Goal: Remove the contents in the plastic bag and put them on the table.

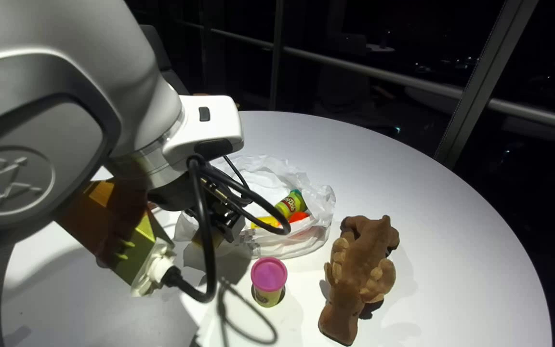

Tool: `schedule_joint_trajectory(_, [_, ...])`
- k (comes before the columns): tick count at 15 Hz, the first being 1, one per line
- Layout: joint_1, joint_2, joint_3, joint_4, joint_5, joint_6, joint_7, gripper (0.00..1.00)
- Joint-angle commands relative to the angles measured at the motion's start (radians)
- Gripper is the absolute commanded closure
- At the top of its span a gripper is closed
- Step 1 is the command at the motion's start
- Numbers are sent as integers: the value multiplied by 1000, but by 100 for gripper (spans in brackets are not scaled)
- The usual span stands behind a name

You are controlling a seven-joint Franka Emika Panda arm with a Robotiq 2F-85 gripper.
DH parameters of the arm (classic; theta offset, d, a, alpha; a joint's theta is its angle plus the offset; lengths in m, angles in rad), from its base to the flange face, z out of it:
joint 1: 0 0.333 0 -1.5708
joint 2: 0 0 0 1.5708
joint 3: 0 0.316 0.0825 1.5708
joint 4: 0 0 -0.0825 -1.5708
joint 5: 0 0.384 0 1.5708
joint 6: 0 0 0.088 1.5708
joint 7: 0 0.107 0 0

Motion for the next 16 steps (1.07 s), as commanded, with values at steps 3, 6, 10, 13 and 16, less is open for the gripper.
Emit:
schedule_joint_trajectory(3, [-175, 19, 151, 2, -25, -14, -88, 73])
schedule_joint_trajectory(6, [-188, 32, 130, 3, -1, -55, -150, 73])
schedule_joint_trajectory(10, [-165, 63, 80, 29, 30, -126, -196, 73])
schedule_joint_trajectory(13, [-150, 82, 51, 59, 23, -201, -206, 73])
schedule_joint_trajectory(16, [-120, 89, 18, 73, 12, -232, -206, 73])
